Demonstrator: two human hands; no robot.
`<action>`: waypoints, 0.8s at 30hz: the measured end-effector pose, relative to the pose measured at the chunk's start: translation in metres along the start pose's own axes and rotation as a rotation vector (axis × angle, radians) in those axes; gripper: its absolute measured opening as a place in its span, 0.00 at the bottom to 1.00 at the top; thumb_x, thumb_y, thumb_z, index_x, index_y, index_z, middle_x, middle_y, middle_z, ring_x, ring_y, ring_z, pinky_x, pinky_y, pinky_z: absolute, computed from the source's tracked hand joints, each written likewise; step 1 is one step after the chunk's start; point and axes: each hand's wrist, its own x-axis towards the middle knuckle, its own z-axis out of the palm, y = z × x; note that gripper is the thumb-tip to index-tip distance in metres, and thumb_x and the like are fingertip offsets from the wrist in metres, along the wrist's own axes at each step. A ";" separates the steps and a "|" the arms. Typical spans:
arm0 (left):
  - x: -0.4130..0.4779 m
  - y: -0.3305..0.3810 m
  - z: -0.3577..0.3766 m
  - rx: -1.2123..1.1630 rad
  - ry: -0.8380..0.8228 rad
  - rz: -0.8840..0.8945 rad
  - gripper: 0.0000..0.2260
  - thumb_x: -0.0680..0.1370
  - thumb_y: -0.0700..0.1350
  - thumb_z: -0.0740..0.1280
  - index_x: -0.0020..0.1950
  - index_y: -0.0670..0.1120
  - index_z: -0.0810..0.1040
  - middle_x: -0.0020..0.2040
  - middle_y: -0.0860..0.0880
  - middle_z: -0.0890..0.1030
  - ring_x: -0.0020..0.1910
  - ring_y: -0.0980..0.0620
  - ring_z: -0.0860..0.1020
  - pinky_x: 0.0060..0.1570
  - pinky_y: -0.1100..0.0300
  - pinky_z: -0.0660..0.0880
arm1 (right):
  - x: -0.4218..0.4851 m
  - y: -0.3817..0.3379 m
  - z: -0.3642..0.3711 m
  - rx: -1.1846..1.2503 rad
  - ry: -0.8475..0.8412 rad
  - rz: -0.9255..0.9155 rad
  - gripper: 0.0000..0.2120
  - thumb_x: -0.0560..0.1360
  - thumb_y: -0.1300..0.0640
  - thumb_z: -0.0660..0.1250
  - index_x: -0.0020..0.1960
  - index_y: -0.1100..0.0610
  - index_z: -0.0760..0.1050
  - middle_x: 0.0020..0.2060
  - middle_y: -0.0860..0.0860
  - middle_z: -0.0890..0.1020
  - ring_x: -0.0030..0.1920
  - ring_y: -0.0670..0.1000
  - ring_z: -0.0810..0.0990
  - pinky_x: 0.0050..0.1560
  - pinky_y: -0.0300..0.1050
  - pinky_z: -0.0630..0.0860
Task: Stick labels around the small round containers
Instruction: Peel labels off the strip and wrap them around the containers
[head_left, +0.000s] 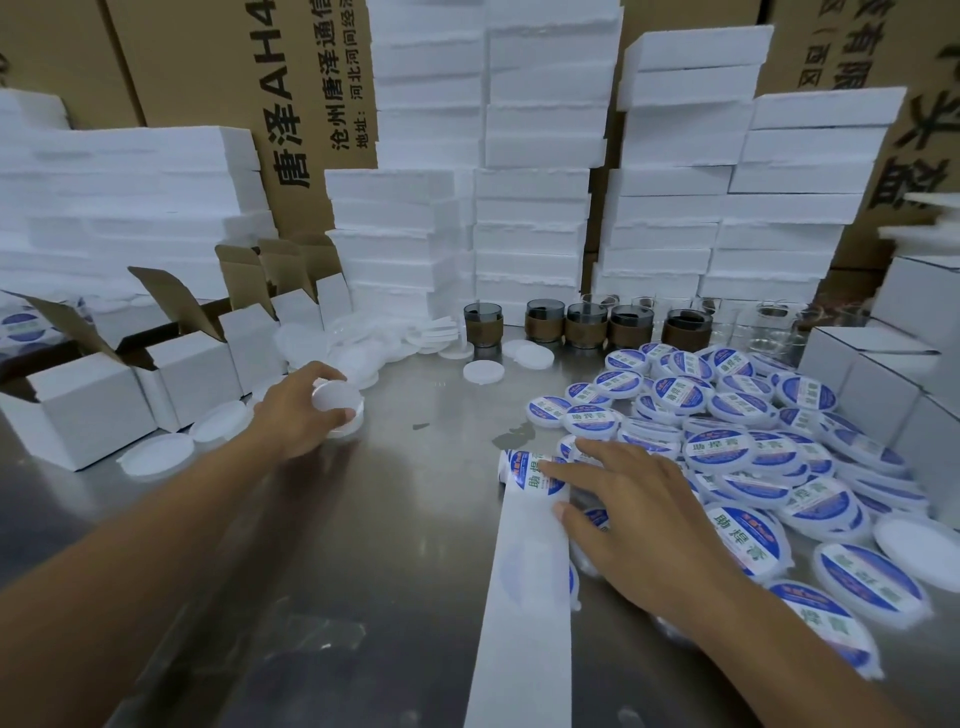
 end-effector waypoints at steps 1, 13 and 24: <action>-0.002 0.003 0.000 -0.038 0.016 0.019 0.18 0.74 0.45 0.70 0.62 0.49 0.71 0.65 0.43 0.73 0.60 0.43 0.71 0.62 0.50 0.68 | 0.000 0.000 0.000 0.001 0.004 -0.002 0.20 0.78 0.44 0.56 0.70 0.35 0.60 0.74 0.42 0.58 0.74 0.46 0.52 0.72 0.47 0.46; -0.059 0.115 0.038 -1.235 -0.247 -0.132 0.09 0.77 0.34 0.62 0.49 0.47 0.77 0.44 0.48 0.78 0.38 0.53 0.74 0.29 0.65 0.71 | 0.003 -0.006 -0.001 0.000 0.136 0.000 0.07 0.73 0.41 0.63 0.45 0.44 0.74 0.50 0.40 0.77 0.57 0.43 0.70 0.71 0.47 0.49; -0.084 0.129 0.053 -1.456 -0.559 -0.046 0.16 0.78 0.32 0.57 0.65 0.38 0.71 0.42 0.48 0.79 0.39 0.53 0.77 0.40 0.62 0.77 | 0.002 -0.001 0.002 0.146 0.075 0.067 0.23 0.74 0.43 0.64 0.68 0.42 0.66 0.64 0.42 0.72 0.65 0.45 0.65 0.70 0.55 0.56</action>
